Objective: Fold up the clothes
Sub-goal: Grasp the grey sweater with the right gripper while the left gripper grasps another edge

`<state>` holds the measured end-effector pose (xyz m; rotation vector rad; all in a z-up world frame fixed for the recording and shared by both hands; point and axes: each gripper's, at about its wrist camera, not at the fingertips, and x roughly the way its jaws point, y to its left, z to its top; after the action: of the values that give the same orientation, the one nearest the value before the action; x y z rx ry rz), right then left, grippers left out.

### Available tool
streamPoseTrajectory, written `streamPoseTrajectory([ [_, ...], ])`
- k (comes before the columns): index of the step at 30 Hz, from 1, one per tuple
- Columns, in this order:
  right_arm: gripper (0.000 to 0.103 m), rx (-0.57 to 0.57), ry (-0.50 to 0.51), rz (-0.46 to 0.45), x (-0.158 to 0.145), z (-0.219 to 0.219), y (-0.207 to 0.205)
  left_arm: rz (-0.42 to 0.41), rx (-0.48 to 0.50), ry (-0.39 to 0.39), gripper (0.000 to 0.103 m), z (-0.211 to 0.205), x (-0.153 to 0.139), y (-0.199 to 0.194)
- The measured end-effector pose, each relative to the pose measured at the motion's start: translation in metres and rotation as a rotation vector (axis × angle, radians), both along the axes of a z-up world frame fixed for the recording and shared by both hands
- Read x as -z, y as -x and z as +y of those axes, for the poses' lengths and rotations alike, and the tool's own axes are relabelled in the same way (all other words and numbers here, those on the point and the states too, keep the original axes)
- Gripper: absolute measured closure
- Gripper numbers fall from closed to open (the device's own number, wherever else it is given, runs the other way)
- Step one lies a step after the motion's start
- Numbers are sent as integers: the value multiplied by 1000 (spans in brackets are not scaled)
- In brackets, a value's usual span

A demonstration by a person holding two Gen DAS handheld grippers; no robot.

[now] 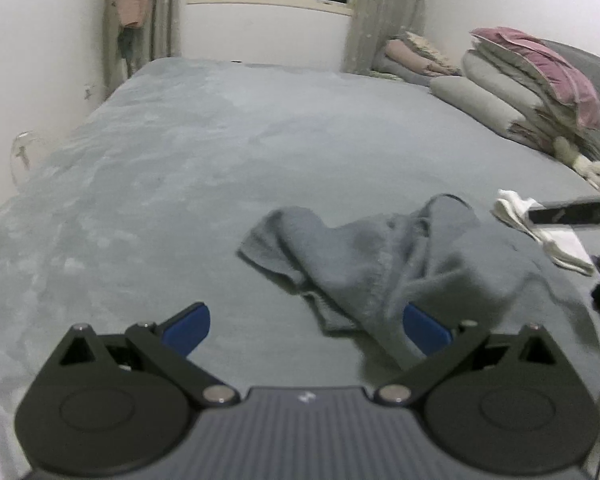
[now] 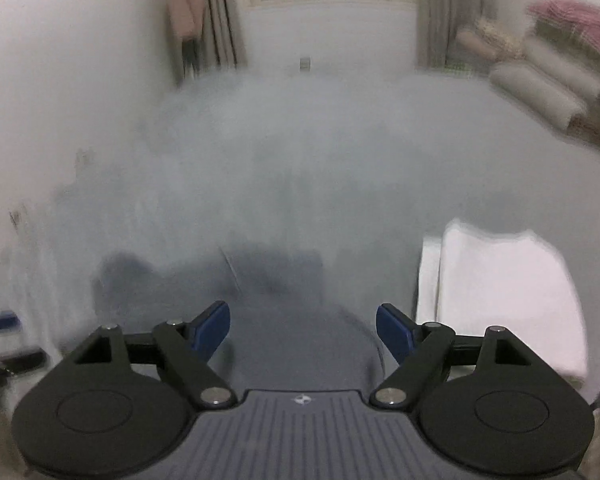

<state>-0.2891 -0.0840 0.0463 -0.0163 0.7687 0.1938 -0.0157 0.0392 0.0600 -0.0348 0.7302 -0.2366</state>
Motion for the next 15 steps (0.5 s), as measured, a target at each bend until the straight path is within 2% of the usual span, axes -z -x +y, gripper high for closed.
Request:
streamPoseTrajectory([
  [2, 24, 51, 31, 104, 19, -2, 0, -2, 13, -15, 0, -5, 0, 3],
  [3, 37, 61, 33, 151, 27, -3, 1, -4, 16, -24, 0, -7, 0, 5],
  [4, 55, 20, -29, 175, 29, -1, 8, -6, 18, -29, 0, -8, 0, 6],
  [5, 95, -25, -94, 197, 31, 2, 16, -8, 21, -29, 0, -8, -1, 8],
  [6, 94, -69, -159, 219, 33, 4, 24, -13, 22, -27, 0, -7, -4, 9],
  [8, 94, -151, -189, 134, 14, 20, 52, -32, 11, -17, 0, 1, -12, 13],
  [10, 94, -292, -286, 11, -19, 39, 96, -73, -28, -2, 0, 17, -26, 17],
  [13, 94, -544, -372, -96, -49, 85, 160, -132, -97, 20, 0, 42, -45, 22],
  [15, 94, -644, -289, -77, -45, 135, 186, -151, -178, 39, 0, 66, -51, 21],
])
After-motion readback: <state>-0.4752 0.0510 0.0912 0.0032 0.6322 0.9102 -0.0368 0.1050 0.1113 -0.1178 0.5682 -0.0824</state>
